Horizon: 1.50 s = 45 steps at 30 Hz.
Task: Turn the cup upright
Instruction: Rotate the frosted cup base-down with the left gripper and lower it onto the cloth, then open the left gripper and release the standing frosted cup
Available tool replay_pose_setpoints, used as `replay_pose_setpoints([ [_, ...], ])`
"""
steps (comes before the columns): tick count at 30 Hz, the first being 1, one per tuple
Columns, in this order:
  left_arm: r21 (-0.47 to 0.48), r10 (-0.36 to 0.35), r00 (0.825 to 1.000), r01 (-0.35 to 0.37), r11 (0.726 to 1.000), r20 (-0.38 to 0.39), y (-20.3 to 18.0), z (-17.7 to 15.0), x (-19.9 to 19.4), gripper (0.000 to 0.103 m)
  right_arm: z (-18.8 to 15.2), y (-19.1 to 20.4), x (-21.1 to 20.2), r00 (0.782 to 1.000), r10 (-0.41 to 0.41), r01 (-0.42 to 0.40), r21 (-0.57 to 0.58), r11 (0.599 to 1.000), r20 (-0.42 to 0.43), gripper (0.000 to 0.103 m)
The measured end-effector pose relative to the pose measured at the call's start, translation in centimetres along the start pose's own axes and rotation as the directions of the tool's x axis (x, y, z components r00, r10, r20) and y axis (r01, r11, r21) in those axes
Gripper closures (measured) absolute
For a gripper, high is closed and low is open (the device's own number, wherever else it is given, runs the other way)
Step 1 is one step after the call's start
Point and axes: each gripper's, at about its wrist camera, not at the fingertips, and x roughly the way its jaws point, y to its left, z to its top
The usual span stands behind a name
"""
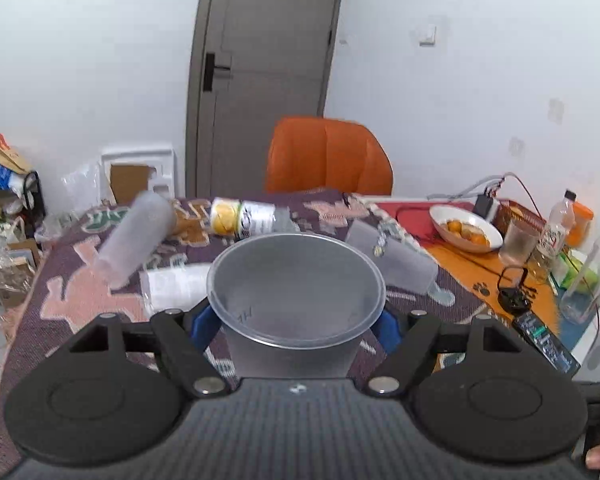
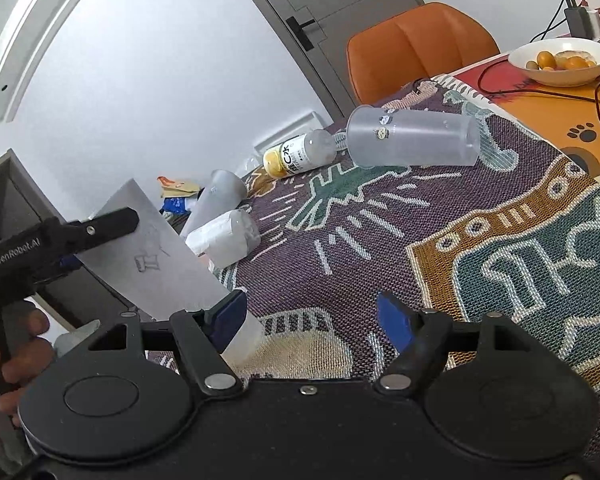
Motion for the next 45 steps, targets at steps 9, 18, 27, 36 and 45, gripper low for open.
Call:
replay_pose_setpoints([
  [9,0.022,0.026,1.0,-0.026,0.999,-0.01,-0.3,-1.1,-0.7,0.01,0.0,0.9,0.4,1.0,0.005,-0.005,-0.022,1.0,-0.023,0.03],
  [18,-0.103,0.077,0.997,-0.074,0.992,0.029,1.7,-2.8,-4.4,0.004,0.3,3.3,-0.3,0.998,0.036,-0.041,-0.113,0.993,-0.046,0.025],
  [27,-0.153,0.138,0.99,-0.13,0.98,0.041,2.4,-4.7,-8.0,0.004,-0.5,5.4,-2.8,0.999,0.033,-0.035,-0.203,0.979,-0.015,0.005],
  [36,-0.145,0.195,0.978,-0.183,0.972,0.07,1.7,-6.6,-11.5,0.004,-1.8,6.4,-5.8,0.999,0.035,-0.028,-0.253,0.967,0.02,0.0],
  [45,-0.174,0.229,0.971,-0.214,0.961,0.071,1.3,-8.2,-14.7,0.004,-3.3,7.8,-8.8,0.999,0.037,-0.026,-0.303,0.953,0.032,0.0],
])
